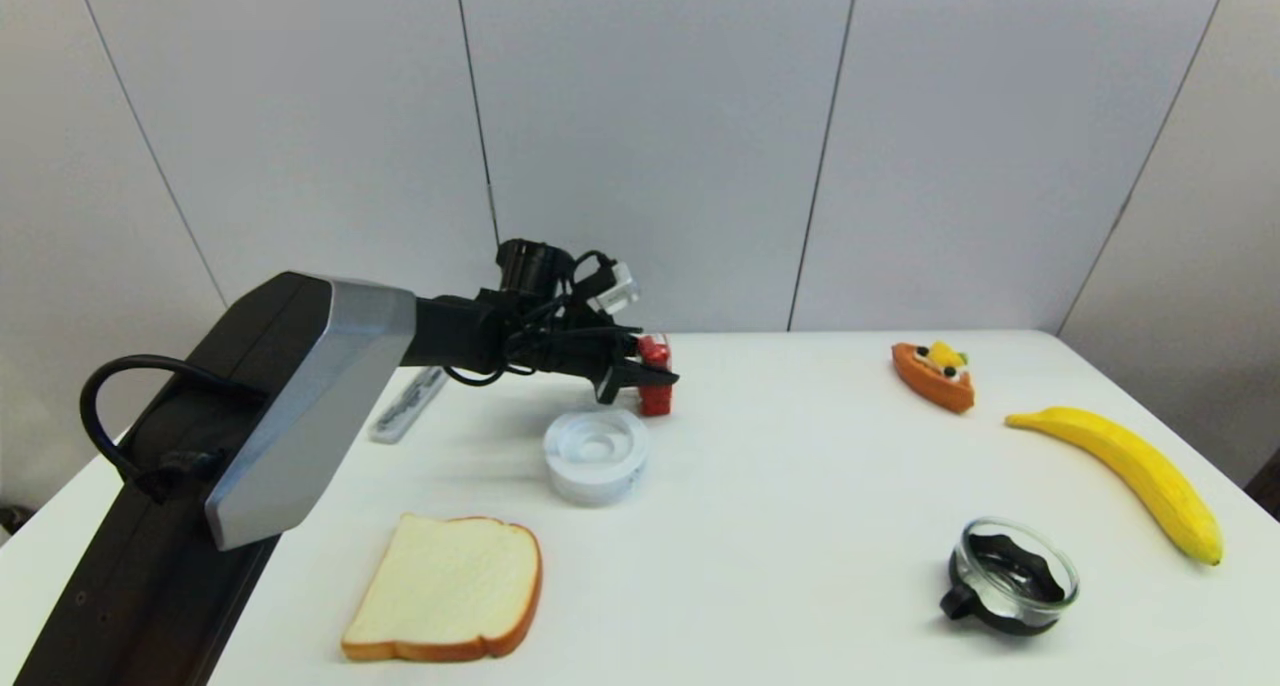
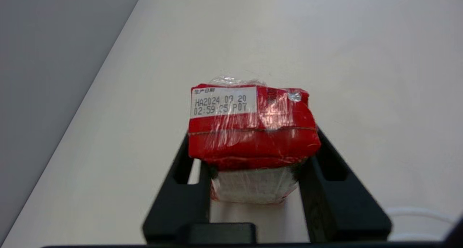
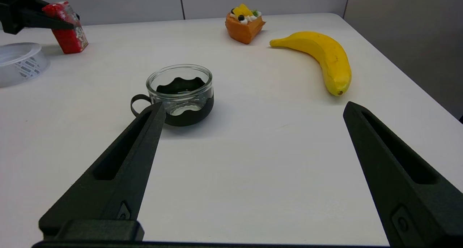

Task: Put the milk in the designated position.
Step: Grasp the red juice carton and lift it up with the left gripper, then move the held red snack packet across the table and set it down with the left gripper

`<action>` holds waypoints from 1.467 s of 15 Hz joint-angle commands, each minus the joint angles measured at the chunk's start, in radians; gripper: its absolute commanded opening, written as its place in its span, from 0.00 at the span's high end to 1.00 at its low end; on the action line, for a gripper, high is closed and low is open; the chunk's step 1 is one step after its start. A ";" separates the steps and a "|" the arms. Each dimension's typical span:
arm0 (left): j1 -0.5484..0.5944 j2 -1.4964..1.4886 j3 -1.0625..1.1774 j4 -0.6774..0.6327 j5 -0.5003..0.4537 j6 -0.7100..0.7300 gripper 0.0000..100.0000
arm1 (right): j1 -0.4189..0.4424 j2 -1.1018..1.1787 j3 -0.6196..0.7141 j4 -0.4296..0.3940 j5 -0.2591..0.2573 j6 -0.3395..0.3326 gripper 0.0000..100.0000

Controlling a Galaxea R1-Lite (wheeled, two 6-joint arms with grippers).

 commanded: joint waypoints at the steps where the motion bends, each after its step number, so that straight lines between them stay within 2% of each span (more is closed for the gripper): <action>1: 0.000 -0.004 -0.001 -0.002 -0.005 -0.002 1.00 | 0.000 0.000 0.000 0.000 0.000 0.000 0.00; 5: 0.003 -0.048 -0.046 -0.002 0.006 -0.049 1.00 | 0.000 0.000 0.000 0.000 0.000 0.000 0.00; 9: 0.031 -0.188 -0.044 0.000 0.069 -0.095 1.00 | 0.000 0.000 0.000 0.000 0.000 -0.001 0.00; 12: 0.034 -0.315 -0.006 0.115 0.067 -0.081 1.00 | 0.000 0.000 0.000 0.000 0.000 0.000 0.00; 14: 0.031 -0.447 0.172 0.161 0.067 -0.053 1.00 | 0.000 0.000 0.000 0.000 0.000 0.000 0.00; 18: 0.024 -0.654 0.514 0.160 0.052 -0.013 1.00 | 0.000 0.000 0.000 0.000 0.000 0.000 0.00; 22: 0.006 -0.820 0.744 0.158 0.040 0.004 1.00 | 0.000 0.000 0.000 0.000 0.000 0.000 0.00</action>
